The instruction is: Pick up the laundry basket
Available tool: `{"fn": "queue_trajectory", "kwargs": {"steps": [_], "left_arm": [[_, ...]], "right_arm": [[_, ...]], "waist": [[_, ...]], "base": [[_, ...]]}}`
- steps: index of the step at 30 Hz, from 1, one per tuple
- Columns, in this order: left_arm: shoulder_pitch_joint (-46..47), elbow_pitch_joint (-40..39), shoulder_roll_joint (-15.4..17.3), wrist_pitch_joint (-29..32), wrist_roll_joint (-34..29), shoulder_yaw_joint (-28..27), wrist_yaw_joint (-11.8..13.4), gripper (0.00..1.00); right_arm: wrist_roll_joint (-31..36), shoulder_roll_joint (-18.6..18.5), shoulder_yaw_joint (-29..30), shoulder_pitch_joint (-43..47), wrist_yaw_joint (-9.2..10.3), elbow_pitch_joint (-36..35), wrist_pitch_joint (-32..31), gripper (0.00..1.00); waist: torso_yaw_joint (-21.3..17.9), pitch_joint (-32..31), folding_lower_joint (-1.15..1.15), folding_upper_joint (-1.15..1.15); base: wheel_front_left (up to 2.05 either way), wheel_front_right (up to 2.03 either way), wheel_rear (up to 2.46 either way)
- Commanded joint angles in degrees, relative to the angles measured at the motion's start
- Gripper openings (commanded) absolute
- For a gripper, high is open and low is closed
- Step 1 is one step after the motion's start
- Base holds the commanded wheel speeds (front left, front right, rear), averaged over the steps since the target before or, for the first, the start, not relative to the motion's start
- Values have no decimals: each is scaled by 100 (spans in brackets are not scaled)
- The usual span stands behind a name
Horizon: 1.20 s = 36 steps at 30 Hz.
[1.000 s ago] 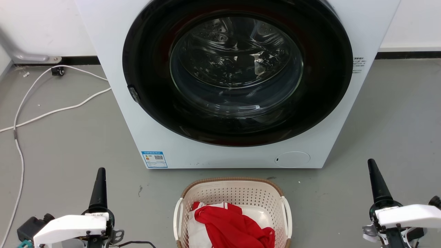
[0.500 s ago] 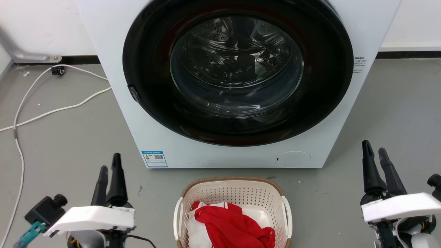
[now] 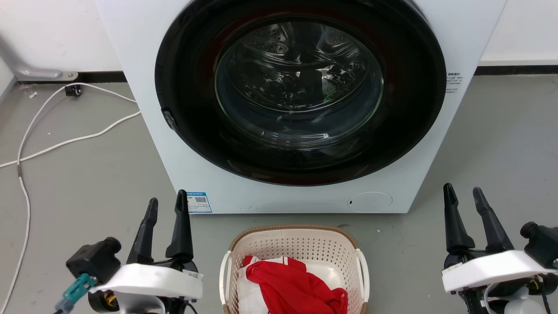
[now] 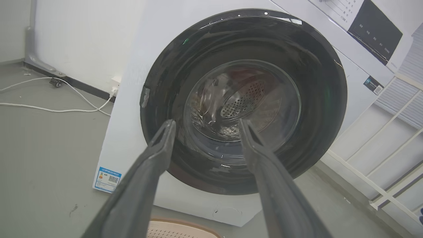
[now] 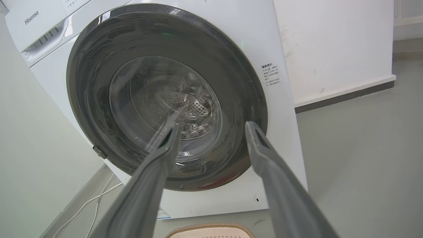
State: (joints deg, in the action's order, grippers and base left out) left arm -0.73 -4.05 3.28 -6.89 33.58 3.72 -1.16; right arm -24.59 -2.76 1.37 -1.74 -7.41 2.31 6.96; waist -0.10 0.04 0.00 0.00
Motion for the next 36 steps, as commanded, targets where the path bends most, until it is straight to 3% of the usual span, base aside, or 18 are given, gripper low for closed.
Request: {"fn": "queue_trajectory", "kwargs": {"steps": [1,20,26,32,36], "left_arm": [[4,-113,104,-71,-301,126,82,100],[95,244,664,-349,-1499,1197,877,100],[153,336,885,-428,-1907,1549,976,100],[83,302,780,-510,-1782,1572,1070,100],[-7,263,692,-559,-1791,1402,943,100]], "right_arm": [[241,-18,-16,19,-10,-47,65,100],[1538,-18,-12,62,-12,357,327,100],[1831,-17,74,29,-11,365,406,100],[1847,-18,8,56,-7,378,484,100],[1710,-17,18,88,-7,477,535,100]], "waist": [[-2,-4,0,0],[-34,-16,0,0],[-39,-19,0,0],[-47,-10,0,0],[-55,-19,0,0]], "base": [[0,0,0],[0,0,0],[0,0,0],[0,0,0],[0,0,0]]}}
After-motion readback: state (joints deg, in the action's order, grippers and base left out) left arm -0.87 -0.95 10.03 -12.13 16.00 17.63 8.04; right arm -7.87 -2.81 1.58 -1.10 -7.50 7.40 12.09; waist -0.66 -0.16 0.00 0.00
